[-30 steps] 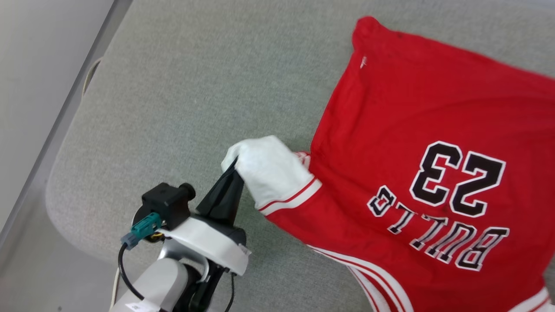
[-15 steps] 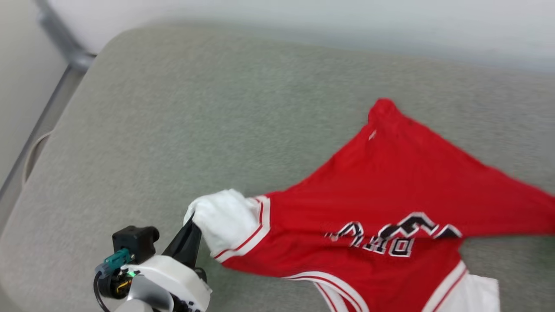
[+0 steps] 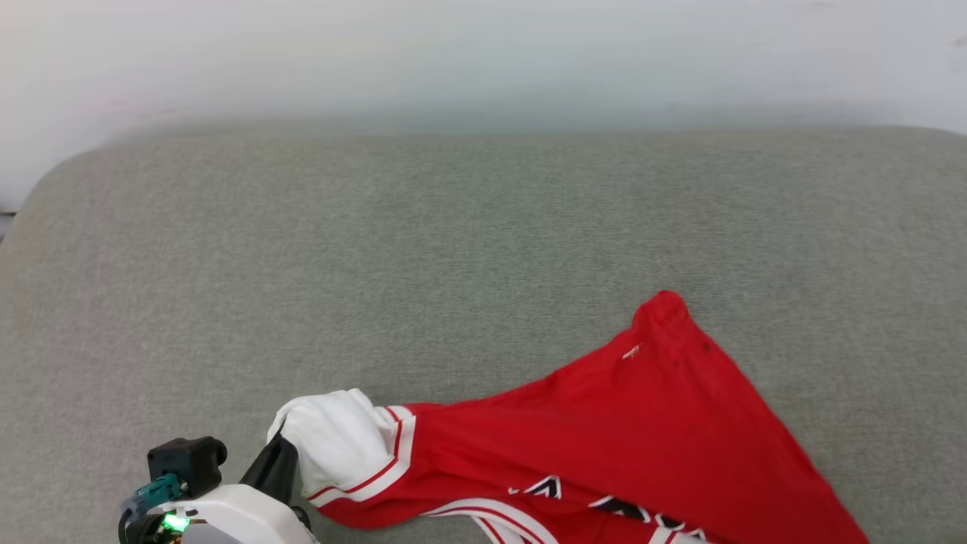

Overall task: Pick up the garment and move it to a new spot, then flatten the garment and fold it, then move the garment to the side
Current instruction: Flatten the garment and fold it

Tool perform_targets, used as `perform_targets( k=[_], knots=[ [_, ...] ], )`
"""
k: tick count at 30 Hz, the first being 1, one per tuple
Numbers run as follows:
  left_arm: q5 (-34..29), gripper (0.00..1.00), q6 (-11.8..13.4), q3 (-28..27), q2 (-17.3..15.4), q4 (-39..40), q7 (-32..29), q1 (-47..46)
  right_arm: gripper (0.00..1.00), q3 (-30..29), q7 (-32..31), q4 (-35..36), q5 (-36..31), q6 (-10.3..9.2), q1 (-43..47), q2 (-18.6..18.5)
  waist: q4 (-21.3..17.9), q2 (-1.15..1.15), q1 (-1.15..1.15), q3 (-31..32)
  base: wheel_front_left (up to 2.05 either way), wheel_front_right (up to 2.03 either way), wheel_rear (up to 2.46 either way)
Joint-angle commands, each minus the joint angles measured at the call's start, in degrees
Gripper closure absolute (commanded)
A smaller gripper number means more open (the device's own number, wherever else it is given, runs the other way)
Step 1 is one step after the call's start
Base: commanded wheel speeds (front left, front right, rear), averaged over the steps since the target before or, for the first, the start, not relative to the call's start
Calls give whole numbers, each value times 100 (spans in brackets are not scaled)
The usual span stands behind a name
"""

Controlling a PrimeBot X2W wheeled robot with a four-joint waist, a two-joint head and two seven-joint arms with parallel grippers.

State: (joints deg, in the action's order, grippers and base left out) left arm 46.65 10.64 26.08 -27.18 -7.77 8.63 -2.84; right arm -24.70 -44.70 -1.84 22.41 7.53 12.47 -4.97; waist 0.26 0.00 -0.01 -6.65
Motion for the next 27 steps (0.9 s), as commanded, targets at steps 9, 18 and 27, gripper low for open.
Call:
perform_targets(
  k=[9,18,27],
  knots=[
    [11,100,84,-3,-112,115,-79,104,0,269,1530,-98,288,-7,-101,206,-163,0,1,126,0,0,0],
    [-78,100,95,61,-85,293,-93,-147,0,910,3519,-14,205,-7,-857,-121,41,0,1,43,0,0,0],
    [-305,100,6,297,76,420,-120,-611,0,1982,2857,-823,42,-7,-2298,-1025,419,0,1,-233,0,0,0]
  ],
)
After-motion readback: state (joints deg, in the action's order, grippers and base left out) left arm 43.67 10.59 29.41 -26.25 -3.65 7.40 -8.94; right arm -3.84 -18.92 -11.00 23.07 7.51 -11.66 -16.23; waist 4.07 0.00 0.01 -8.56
